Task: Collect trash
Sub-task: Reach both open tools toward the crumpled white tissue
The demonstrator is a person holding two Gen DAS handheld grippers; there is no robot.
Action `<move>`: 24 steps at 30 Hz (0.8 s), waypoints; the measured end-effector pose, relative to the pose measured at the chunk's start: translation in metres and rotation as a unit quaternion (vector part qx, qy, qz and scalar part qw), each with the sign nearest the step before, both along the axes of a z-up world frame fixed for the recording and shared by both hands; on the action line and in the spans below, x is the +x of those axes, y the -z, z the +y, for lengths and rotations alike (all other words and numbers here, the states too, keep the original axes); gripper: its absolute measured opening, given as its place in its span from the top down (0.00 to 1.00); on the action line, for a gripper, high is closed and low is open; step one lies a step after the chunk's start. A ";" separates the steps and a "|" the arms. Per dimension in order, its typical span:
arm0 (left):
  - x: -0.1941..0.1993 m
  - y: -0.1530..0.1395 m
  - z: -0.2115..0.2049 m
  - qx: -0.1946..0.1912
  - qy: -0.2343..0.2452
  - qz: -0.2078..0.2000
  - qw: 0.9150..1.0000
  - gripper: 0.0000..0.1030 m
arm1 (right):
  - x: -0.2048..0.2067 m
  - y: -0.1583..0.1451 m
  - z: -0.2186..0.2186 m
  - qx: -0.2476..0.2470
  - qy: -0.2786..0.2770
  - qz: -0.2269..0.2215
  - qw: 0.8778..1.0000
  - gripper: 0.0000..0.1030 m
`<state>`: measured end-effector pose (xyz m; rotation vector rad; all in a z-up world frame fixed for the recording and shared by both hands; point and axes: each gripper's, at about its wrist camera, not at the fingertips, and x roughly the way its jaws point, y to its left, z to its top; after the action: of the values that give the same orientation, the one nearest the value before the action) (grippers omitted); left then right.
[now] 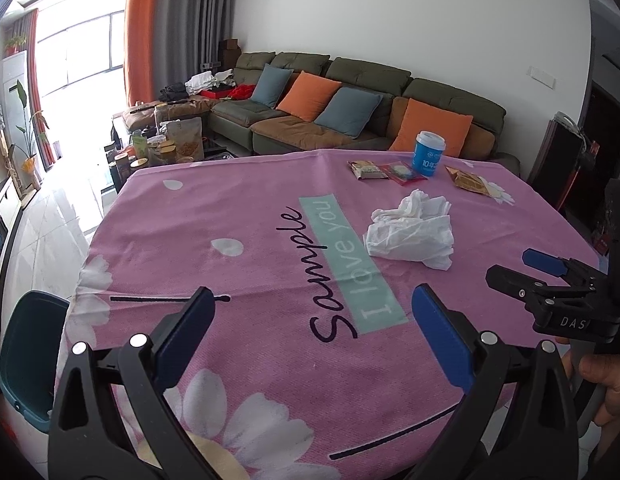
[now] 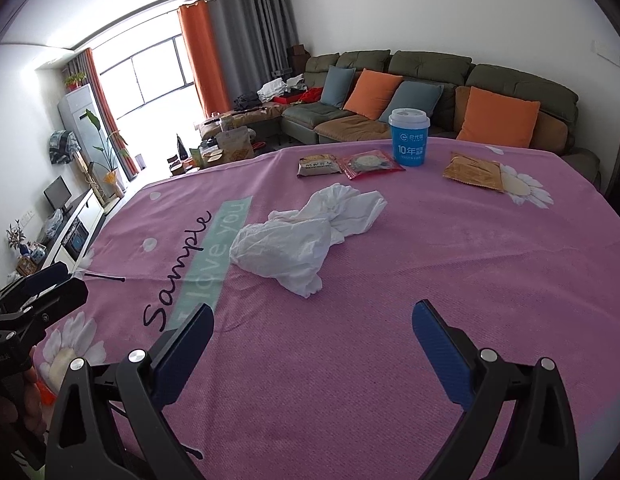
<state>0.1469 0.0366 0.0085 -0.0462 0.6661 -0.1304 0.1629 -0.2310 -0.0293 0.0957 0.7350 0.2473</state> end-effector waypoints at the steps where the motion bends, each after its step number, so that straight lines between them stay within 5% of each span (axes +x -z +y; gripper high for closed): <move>1: 0.000 0.000 -0.002 0.001 0.004 -0.001 1.000 0.06 | -0.002 -0.001 -0.002 0.000 0.001 -0.004 1.000 0.07; 24: 0.042 0.021 -0.068 0.015 0.093 -0.001 0.996 0.06 | 0.023 -0.017 -0.039 0.021 0.029 -0.018 0.999 0.07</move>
<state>0.1892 -0.0317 -0.0125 0.0455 0.6704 -0.3000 0.1860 -0.2698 -0.0127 0.1513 0.6913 0.2082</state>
